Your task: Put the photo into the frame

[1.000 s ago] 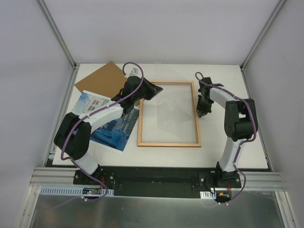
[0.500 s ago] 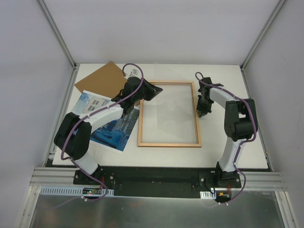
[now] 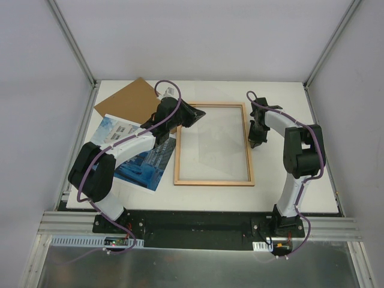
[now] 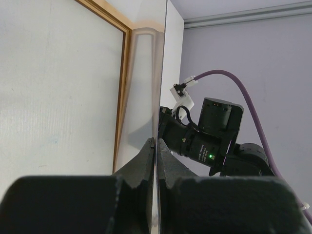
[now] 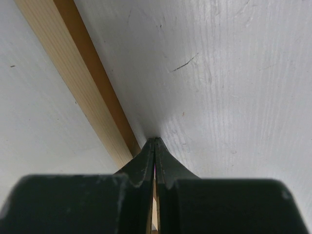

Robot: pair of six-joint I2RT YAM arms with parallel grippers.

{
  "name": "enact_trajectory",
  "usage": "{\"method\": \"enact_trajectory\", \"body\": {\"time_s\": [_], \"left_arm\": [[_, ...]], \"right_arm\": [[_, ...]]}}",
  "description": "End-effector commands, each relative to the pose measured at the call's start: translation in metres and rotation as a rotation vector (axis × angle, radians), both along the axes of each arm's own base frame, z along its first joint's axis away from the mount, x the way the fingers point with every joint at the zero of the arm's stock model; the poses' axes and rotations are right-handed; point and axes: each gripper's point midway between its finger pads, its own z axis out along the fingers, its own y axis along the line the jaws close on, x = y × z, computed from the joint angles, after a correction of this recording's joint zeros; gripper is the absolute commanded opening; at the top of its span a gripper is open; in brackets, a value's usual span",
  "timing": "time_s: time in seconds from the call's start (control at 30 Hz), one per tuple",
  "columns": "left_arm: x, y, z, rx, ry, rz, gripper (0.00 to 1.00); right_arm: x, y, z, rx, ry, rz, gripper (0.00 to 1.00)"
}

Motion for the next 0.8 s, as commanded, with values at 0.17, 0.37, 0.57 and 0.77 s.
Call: {"method": "enact_trajectory", "body": {"time_s": [0.17, 0.37, 0.57, 0.77], "left_arm": [[-0.001, -0.009, 0.039, -0.079, -0.060, -0.007, 0.00], [0.001, -0.008, 0.045, -0.082, -0.073, 0.004, 0.00], [0.004, -0.006, 0.051, -0.089, -0.081, 0.020, 0.00], [0.005, -0.006, 0.051, -0.089, -0.081, 0.024, 0.00]], "right_arm": [[0.004, 0.007, 0.003, 0.011, 0.000, 0.011, 0.01], [0.004, 0.006, 0.004, 0.009, -0.003, 0.013, 0.01], [0.003, 0.005, 0.006, 0.022, -0.002, 0.014, 0.01], [0.003, 0.005, 0.008, 0.053, -0.007, 0.010, 0.01]]}}
